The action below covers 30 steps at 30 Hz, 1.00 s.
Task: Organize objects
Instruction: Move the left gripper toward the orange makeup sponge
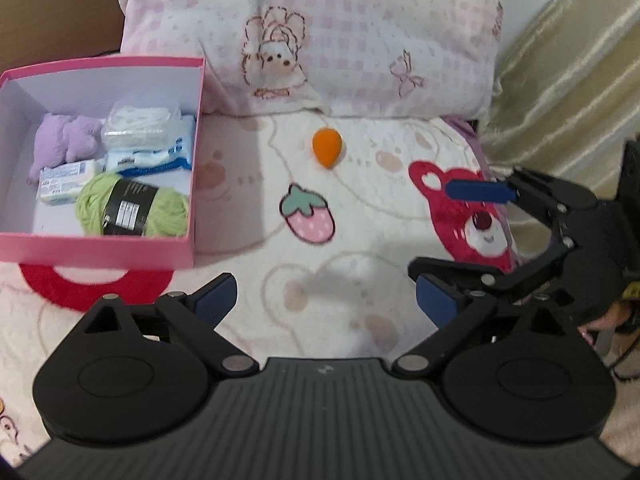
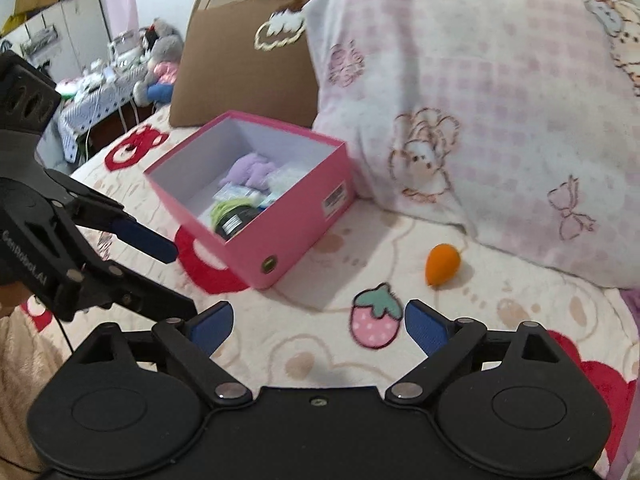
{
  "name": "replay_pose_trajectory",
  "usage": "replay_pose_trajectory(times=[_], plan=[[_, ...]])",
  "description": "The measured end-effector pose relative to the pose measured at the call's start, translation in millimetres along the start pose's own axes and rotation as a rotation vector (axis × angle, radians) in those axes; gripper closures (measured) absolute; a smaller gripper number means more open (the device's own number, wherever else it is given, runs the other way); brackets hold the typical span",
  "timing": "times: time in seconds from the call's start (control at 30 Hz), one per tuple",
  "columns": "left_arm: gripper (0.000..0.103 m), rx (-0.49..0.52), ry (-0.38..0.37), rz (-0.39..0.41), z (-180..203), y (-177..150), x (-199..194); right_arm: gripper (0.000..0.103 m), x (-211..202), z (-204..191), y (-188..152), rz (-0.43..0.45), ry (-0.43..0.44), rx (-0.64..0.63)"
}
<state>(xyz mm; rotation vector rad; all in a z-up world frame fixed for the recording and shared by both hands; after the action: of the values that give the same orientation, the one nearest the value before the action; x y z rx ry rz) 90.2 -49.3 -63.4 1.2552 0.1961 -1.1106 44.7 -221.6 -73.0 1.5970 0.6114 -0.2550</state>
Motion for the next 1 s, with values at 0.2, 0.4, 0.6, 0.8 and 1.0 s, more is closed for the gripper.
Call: replay_pose_trajectory(times=[0.2, 0.4, 0.6, 0.8, 1.0], plan=[[0.006, -0.024, 0.029, 0.047, 0.2, 11.9, 27.9, 0.008, 10.9, 25.0, -10.7, -0.003, -0.078, 0.018], [0.006, 0.009, 0.059, 0.108, 6.1, 21.6, 53.0, 0.008, 29.0, 45.6, -20.3, -0.015, -0.113, 0.015], [0.006, -0.030, 0.027, 0.156, 5.2, 24.1, 75.7, 0.009, 43.9, 57.5, -26.6, 0.003, -0.128, 0.033], [0.007, -0.045, 0.030, 0.236, 8.5, 27.0, 96.8, 0.008, 61.5, 62.0, -38.3, 0.100, -0.229, -0.091], [0.008, -0.124, 0.006, 0.289, 5.4, 31.7, 119.9, 0.009, 73.4, 75.4, -47.7, 0.093, -0.255, -0.121]])
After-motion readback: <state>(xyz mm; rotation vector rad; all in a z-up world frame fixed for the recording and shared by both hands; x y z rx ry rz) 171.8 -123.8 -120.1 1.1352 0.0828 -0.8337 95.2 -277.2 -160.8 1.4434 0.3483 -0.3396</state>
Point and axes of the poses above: each gripper's, at about its wrist camera, not at the fingertips, and x roughly the way its jaws point, z to its right, y to its top, the point moved 8 cm from there along x, roughly the way its jaws point, and after that the axes turned 14 degrees about z, right-handed, at the moved point
